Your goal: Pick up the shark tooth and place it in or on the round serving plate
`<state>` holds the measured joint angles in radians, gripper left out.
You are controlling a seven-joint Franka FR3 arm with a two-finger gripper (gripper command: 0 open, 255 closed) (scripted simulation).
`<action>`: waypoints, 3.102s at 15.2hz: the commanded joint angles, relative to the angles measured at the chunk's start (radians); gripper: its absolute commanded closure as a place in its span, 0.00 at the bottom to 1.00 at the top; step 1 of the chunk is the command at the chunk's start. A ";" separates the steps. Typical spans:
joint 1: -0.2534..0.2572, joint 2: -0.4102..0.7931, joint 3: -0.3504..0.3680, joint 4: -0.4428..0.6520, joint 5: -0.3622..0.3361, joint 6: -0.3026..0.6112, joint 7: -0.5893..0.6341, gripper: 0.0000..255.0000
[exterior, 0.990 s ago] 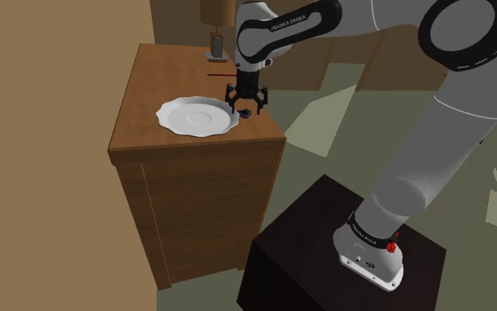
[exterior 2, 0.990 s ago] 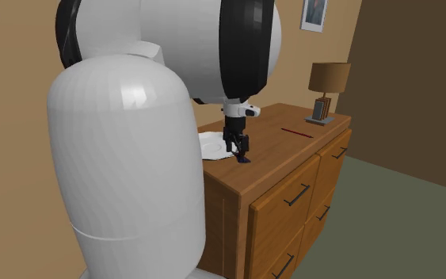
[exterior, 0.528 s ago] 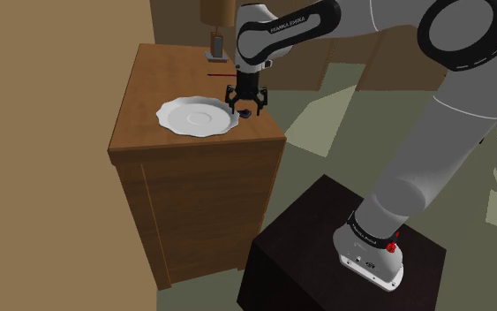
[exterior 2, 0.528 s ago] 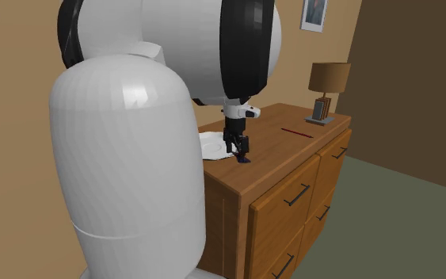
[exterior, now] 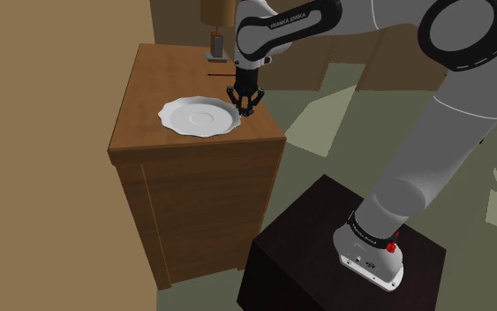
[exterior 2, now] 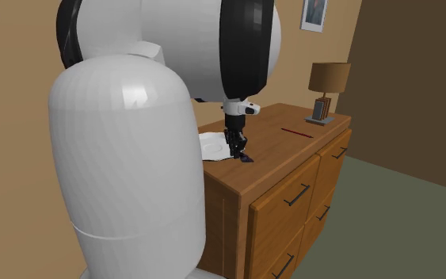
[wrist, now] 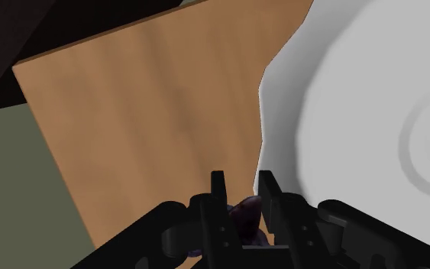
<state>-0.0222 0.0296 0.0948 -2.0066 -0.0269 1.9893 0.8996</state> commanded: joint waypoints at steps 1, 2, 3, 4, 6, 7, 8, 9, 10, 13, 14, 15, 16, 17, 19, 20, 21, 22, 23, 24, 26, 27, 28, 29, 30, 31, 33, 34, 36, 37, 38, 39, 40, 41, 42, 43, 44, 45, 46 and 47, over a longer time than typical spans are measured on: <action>-0.003 0.006 -0.004 -0.004 -0.003 -0.007 0.000 1.00; -0.002 0.002 -0.002 -0.024 -0.003 0.010 0.004 1.00; -0.002 -0.002 -0.001 -0.015 -0.002 -0.003 0.004 1.00; -0.002 -0.007 -0.001 -0.007 -0.002 -0.016 0.003 1.00; -0.002 -0.015 -0.001 0.011 -0.001 -0.042 0.002 1.00; -0.002 -0.018 -0.001 0.021 0.000 -0.055 0.001 1.00; -0.002 -0.021 -0.001 0.030 0.000 -0.068 0.001 1.00; -0.002 -0.025 -0.001 0.040 0.001 -0.081 0.000 1.00; -0.002 -0.027 -0.001 0.050 0.001 -0.094 0.000 1.00; -0.002 -0.035 -0.002 0.082 0.002 -0.133 -0.002 1.00; -0.002 -0.037 -0.002 0.093 0.003 -0.146 -0.002 1.00; -0.002 -0.039 -0.002 0.104 0.003 -0.159 -0.003 1.00; -0.002 -0.041 -0.002 0.116 0.003 -0.173 -0.003 1.00; -0.002 -0.042 -0.002 0.127 0.003 -0.186 -0.004 1.00; -0.002 -0.045 -0.002 0.152 0.004 -0.212 -0.004 1.00; -0.002 -0.045 -0.002 0.161 0.004 -0.223 -0.005 1.00; 0.008 -0.021 0.009 0.193 0.003 -0.230 0.016 1.00; 0.018 0.005 0.018 0.226 0.001 -0.238 0.036 1.00; 0.028 0.032 0.028 0.261 -0.001 -0.247 0.056 1.00; 0.039 0.059 0.037 0.297 -0.004 -0.257 0.075 1.00; 0.061 0.117 0.053 0.376 -0.012 -0.279 0.114 1.00; 0.073 0.148 0.061 0.418 -0.016 -0.291 0.133 1.00; 0.085 0.180 0.068 0.462 -0.021 -0.304 0.151 1.00; 0.098 0.213 0.074 0.509 -0.027 -0.319 0.169 1.00; 0.111 0.248 0.080 0.559 -0.033 -0.335 0.187 1.00; 0.125 0.284 0.085 0.613 -0.039 -0.353 0.204 1.00; 0.158 0.369 0.095 0.741 -0.055 -0.398 0.239 1.00; 0.158 0.367 0.094 0.723 -0.054 -0.383 0.239 1.00; 0.156 0.362 0.093 0.690 -0.053 -0.354 0.240 1.00; 0.155 0.361 0.093 0.674 -0.053 -0.340 0.240 1.00; 0.155 0.360 0.093 0.659 -0.053 -0.326 0.240 1.00; 0.154 0.359 0.093 0.644 -0.053 -0.312 0.241 1.00; 0.153 0.359 0.093 0.630 -0.053 -0.298 0.241 1.00; 0.153 0.358 0.092 0.616 -0.053 -0.285 0.241 1.00; 0.152 0.358 0.092 0.603 -0.053 -0.271 0.242 1.00; 0.152 0.358 0.092 0.589 -0.053 -0.258 0.242 1.00; 0.151 0.359 0.092 0.577 -0.054 -0.245 0.242 1.00; 0.151 0.360 0.092 0.564 -0.054 -0.231 0.243 1.00; 0.150 0.361 0.091 0.552 -0.054 -0.219 0.243 1.00; 0.150 0.362 0.091 0.541 -0.055 -0.206 0.244 1.00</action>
<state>0.1283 0.3934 0.1862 -1.4486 -0.0812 1.7682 1.1421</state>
